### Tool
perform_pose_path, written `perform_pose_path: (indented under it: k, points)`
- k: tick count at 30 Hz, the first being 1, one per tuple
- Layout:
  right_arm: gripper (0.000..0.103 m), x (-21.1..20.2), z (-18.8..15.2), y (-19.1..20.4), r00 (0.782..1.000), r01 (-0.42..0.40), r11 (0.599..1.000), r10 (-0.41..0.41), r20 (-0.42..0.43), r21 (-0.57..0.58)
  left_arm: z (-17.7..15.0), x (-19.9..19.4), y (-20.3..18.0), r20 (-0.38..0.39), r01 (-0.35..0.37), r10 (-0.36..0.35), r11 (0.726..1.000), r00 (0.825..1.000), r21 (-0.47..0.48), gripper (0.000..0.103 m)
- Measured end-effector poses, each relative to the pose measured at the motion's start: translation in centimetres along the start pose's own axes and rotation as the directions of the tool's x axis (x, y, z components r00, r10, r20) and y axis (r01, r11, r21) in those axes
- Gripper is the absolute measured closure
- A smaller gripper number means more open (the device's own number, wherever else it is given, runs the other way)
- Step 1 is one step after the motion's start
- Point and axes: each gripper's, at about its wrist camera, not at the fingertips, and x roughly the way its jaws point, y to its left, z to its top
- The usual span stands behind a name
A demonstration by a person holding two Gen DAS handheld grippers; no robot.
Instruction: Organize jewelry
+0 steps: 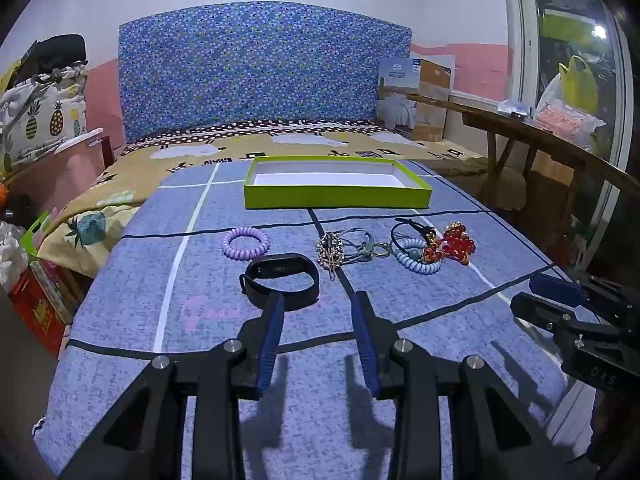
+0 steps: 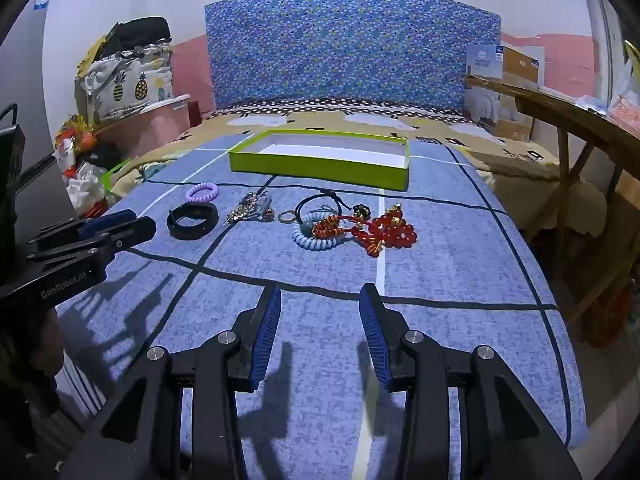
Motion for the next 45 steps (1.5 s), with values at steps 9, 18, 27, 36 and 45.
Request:
perform_pose_path:
  k: [9, 18, 27, 36, 45]
  points:
    - [0.061, -0.22, 0.08, -0.14, 1.0, 0.002, 1.0, -0.002, 0.008, 0.0, 0.03, -0.01, 0.27, 0.013, 0.002, -0.002, 1.0, 1.0, 0.008, 0.066]
    - [0.061, -0.25, 0.15, -0.15, 1.0, 0.004, 1.0, -0.004, 0.01, -0.001, -0.1, -0.77, 0.36, 0.033, 0.011, -0.011, 1.0, 0.999, -0.008, 0.066]
    - [0.061, -0.26, 0.16, -0.09, 1.0, 0.006, 1.0, -0.006, 0.01, -0.001, 0.04, -0.7, 0.19, 0.033, 0.019, -0.019, 1.0, 0.999, -0.009, 0.066]
    - [0.061, -0.26, 0.07, 0.13, 1.0, 0.004, 1.0, -0.004, 0.006, -0.001, -0.04, -0.75, 0.08, 0.03, 0.015, -0.015, 1.0, 0.999, 0.0, 0.066]
    - [0.061, -0.22, 0.07, 0.13, 1.0, 0.006, 1.0, -0.006, 0.006, -0.002, -0.08, -0.53, -0.13, 0.03, 0.015, -0.015, 1.0, 0.999, 0.002, 0.066]
